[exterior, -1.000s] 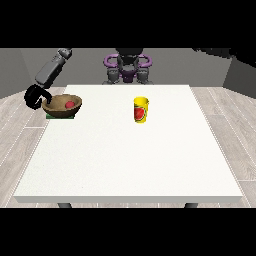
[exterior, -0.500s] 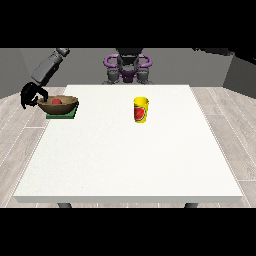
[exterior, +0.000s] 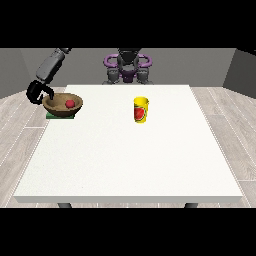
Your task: Pick the cup and pour the ball into the bowl, then pick the bowl and place it on the pad
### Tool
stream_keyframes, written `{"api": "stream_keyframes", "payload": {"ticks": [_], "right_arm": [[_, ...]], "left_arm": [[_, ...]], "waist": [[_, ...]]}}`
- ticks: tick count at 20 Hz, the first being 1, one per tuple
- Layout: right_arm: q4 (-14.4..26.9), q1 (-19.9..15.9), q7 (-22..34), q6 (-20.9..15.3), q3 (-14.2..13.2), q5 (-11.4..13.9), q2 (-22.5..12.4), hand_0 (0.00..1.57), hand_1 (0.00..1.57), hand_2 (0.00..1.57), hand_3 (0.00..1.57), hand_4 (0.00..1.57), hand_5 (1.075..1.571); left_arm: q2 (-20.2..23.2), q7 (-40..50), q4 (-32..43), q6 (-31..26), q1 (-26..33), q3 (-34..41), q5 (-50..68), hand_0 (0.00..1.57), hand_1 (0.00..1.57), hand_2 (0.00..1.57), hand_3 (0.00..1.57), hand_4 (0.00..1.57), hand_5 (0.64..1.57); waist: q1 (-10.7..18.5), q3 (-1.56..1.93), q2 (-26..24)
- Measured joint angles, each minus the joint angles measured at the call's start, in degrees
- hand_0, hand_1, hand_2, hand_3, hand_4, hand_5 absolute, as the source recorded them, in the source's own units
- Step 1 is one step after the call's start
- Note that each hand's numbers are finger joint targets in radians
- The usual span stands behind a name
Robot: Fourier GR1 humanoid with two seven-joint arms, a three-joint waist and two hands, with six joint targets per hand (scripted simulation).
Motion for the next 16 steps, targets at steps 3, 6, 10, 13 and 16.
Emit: {"api": "stream_keyframes", "payload": {"ticks": [3,6,10,13,16], "right_arm": [[1.3,-0.7,3.7,1.4,-1.9,-2.3,-0.9,1.34,1.34,1.57,1.06,0.0,1.571],[2.6,-1.3,5.8,0.1,-2.8,-2.8,-2.8,0.0,0.0,0.0,0.0,0.0,1.514],[3.1,-2.3,8.2,-1.0,-2.7,-2.6,-4.3,0.0,0.0,0.0,0.0,0.0,1.484],[4.1,-1.9,10.0,-0.7,-2.5,-2.3,-5.8,0.0,0.0,0.0,0.0,0.0,1.416],[2.5,-3.6,12.1,0.8,-1.4,-1.9,-5.9,0.0,0.0,0.0,0.0,0.7,1.219]], "left_arm": [[0.4,-0.9,2.0,-0.5,0.7,0.2,-0.7,0.0,0.0,0.0,0.0,0.65,1.538],[1.2,0.0,1.6,-0.7,0.3,0.3,0.3,0.0,0.0,0.0,0.0,0.64,1.542],[1.8,1.2,1.7,-0.8,-0.3,0.2,1.5,0.0,0.0,0.0,0.0,0.87,1.557],[-0.6,4.6,-1.3,-0.4,-0.1,-1.6,3.9,0.0,0.0,0.0,0.0,0.98,1.57],[-3.4,7.3,-2.0,1.4,0.8,-4.5,3.6,0.0,0.0,0.0,0.0,0.98,1.57]], "waist": [[-0.6,0.0,-1.0],[0.1,0.01,-0.6],[0.4,0.01,-1.6],[0.3,0.07,-5.4],[-0.8,-0.01,-11.8]]}}
